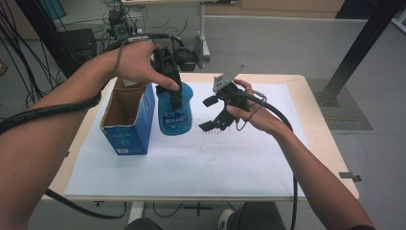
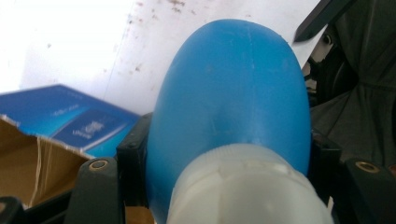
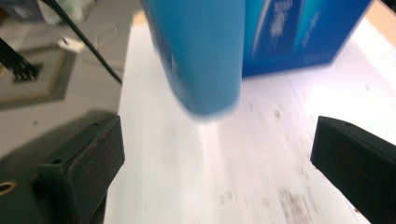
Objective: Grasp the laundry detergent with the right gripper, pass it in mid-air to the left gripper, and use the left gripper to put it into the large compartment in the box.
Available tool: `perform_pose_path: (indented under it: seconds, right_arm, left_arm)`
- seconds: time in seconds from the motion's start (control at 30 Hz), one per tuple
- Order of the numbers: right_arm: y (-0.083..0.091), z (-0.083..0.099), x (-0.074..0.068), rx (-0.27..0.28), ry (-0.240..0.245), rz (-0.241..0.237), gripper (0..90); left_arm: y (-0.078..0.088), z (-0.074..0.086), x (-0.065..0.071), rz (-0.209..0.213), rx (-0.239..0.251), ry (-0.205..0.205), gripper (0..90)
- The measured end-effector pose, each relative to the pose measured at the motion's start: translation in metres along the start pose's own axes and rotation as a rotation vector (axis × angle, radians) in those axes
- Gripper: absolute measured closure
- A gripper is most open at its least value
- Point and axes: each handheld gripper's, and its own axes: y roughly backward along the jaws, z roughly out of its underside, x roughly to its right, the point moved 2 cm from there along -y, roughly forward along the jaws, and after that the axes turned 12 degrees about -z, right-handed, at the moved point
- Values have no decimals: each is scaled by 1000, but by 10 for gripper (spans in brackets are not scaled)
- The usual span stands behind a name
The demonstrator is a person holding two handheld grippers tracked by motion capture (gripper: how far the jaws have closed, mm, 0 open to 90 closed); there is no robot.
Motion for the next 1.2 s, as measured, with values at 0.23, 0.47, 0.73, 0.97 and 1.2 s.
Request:
perform_pose_path:
  seconds: [0.23, 0.47, 0.73, 0.97, 1.2]
  right_arm:
    - [34, 26, 4, -109, -65, 131, 46]
    - [70, 49, 7, -229, -174, 198, 50]
    - [106, 67, 6, -246, -252, 284, 50]
    - [131, 74, 3, -242, -279, 355, 49]
    - [145, 78, 0, -244, -286, 379, 49]
  left_arm:
    - [11, 11, -13, -8, -21, 124, 362]
    - [30, 28, -37, -54, -55, 326, 363]
    - [58, 54, -69, -47, -47, 645, 363]
    - [72, 72, -90, -79, -80, 806, 365]
    - [85, 89, -109, -82, -57, 957, 365]
